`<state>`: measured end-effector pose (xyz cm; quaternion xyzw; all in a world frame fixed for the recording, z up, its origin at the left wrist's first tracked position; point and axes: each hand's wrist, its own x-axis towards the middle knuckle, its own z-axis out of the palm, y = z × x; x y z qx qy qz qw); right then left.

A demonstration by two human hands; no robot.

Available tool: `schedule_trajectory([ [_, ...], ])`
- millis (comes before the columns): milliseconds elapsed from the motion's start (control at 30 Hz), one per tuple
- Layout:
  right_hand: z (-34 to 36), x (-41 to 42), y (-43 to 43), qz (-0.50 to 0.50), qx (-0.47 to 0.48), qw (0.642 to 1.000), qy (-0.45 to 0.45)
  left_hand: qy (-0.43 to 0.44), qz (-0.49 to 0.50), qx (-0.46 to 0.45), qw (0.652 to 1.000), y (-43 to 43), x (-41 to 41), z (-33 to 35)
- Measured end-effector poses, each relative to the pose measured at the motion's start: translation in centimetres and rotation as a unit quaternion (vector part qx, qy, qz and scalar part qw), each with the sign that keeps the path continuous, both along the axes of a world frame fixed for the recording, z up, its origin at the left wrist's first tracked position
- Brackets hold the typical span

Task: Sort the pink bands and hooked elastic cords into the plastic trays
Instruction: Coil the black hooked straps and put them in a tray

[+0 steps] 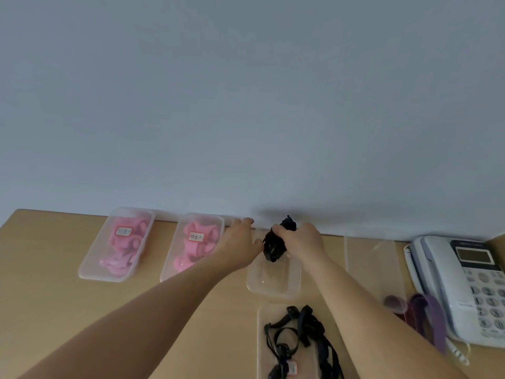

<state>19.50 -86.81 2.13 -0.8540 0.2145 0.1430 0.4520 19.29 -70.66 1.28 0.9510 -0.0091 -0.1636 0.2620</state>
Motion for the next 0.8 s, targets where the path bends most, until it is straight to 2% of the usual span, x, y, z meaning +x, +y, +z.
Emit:
schedule_trajectory([
  [100, -0.4, 0.6, 0.6, -0.042, 0.019, 0.999, 0.014, 0.062, 0.01, -0.053, 0.997, -0.8, 0.5, -0.9],
  [333, -2.1, 0.0, 1.5, -0.134, 0.044, 0.989, 0.035, 0.138, 0.01, -0.188, 0.972, -1.0, 0.1, -1.7],
  [433, -2.6, -0.4, 2.2, -0.137, -0.007, 0.991, 0.001, 0.096, -0.068, -0.137, 0.984, -0.7, 0.2, -1.5],
  [533, -2.7, -0.8, 2.7, -0.099, -0.09, 0.991, -0.016, -0.057, -0.18, 0.027, 0.982, -0.6, 0.0, -1.1],
  [600, -2.9, -1.0, 2.6, -0.05, -0.147, 0.988, -0.007, -0.127, -0.214, 0.071, 0.966, -0.8, -0.2, -0.7],
  [667, -2.8, -1.3, 2.5, 0.0, -0.173, 0.985, -0.001, -0.131, -0.22, 0.045, 0.966, -1.2, -0.2, -0.6],
  [800, -2.6, -1.5, 2.1, 0.074, -0.196, 0.978, 0.017, -0.076, -0.189, 0.027, 0.979, -1.5, 0.5, -1.1],
])
